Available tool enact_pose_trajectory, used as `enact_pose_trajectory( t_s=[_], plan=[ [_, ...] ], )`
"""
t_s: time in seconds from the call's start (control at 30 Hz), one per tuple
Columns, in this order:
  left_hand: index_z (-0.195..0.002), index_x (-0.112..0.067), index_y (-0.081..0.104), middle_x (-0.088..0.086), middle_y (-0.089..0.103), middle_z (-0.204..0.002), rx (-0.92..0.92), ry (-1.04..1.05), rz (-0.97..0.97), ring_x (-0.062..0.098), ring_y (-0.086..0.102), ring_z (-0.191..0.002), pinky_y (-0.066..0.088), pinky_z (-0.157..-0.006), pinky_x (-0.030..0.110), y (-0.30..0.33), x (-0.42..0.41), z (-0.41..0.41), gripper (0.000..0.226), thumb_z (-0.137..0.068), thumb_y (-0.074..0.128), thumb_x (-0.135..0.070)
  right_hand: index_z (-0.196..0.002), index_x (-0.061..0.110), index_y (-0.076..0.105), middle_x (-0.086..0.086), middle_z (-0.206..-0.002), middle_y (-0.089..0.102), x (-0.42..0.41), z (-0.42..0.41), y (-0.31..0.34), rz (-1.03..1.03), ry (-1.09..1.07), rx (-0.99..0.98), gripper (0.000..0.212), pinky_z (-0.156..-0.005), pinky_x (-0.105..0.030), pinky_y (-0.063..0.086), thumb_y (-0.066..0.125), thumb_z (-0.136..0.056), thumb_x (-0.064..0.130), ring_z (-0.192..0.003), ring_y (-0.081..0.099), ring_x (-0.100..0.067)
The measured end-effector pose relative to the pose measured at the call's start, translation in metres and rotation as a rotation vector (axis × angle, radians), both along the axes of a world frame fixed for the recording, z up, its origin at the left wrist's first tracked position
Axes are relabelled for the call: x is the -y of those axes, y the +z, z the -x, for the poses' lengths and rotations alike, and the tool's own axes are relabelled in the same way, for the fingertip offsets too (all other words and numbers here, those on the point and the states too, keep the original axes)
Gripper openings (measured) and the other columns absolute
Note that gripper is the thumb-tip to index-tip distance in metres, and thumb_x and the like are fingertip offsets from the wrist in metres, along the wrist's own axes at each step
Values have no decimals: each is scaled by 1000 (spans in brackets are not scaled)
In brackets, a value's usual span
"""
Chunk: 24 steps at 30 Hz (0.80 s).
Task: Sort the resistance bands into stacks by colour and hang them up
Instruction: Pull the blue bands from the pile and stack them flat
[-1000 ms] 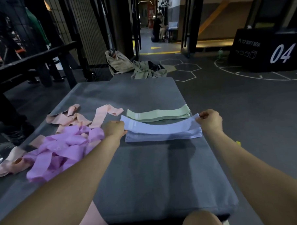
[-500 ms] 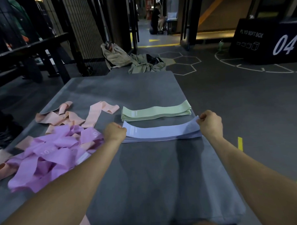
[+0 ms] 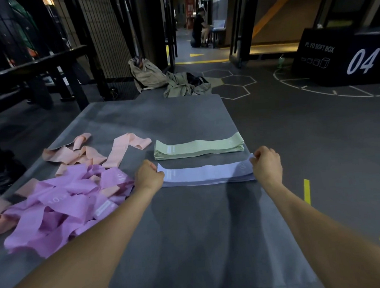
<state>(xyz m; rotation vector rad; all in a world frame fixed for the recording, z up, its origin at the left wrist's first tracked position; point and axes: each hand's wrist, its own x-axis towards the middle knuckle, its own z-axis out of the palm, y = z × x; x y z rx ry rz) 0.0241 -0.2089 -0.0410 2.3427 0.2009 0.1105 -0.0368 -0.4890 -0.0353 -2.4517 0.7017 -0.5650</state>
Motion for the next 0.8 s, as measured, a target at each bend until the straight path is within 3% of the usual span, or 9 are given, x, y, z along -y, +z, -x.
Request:
enact_pose_trajectory(
  t_s=[0.1,0.2,0.3,0.4,0.57,0.7,0.8],
  plan=[
    [-100,-8,50,17,53,-116,39,-65,-38,32,49,-110,39,-89,34,-2,-6,-3,31,-76,69,-12,-112,1,57,-20,-117,49,-3,-1,0,134,37,2,26,-85,-40,37,59,-89,14,-112,37,-36],
    [-117,-7,50,13,45,-124,81,-246,-53,27,47,-116,37,-97,31,4,-18,-7,57,-69,80,-14,-117,5,58,-14,-121,51,-17,-6,4,159,282,5,35,-93,-32,32,65,-86,20,-114,38,-33],
    [-131,-11,44,7,42,-136,7,-413,-102,21,42,-126,32,-101,26,9,-31,-13,81,-62,86,-17,-128,14,53,-5,-131,48,-42,-13,6,113,582,-137,55,-100,-26,29,71,-81,34,-126,36,-23],
    [-137,-17,38,1,35,-144,-89,-507,-140,19,39,-130,31,-105,26,8,-35,-18,93,-58,88,-16,-138,17,43,-3,-143,40,-64,-25,3,167,741,-277,78,-107,-28,27,76,-73,42,-133,33,-21],
    [-136,-16,42,0,43,-140,-93,-576,-181,17,44,-125,33,-103,25,0,-35,-27,91,-58,88,-14,-142,17,37,-3,-143,39,-86,-44,-2,234,820,-377,88,-109,-37,31,77,-69,47,-131,36,-23],
    [-121,-20,54,-3,58,-112,-87,-595,-132,13,52,-96,39,-82,21,-8,-39,-30,71,-58,87,-14,-136,17,45,-4,-132,48,-92,-49,-4,176,858,-375,75,-101,-35,38,77,-72,41,-120,45,-23],
    [-105,-26,56,-4,62,-101,-103,-586,-49,17,58,-93,46,-83,25,-14,-42,-33,61,-55,88,-11,-133,17,48,-5,-129,51,-91,-47,-2,171,868,-374,66,-97,-31,38,74,-76,38,-117,47,-23]
  ],
)
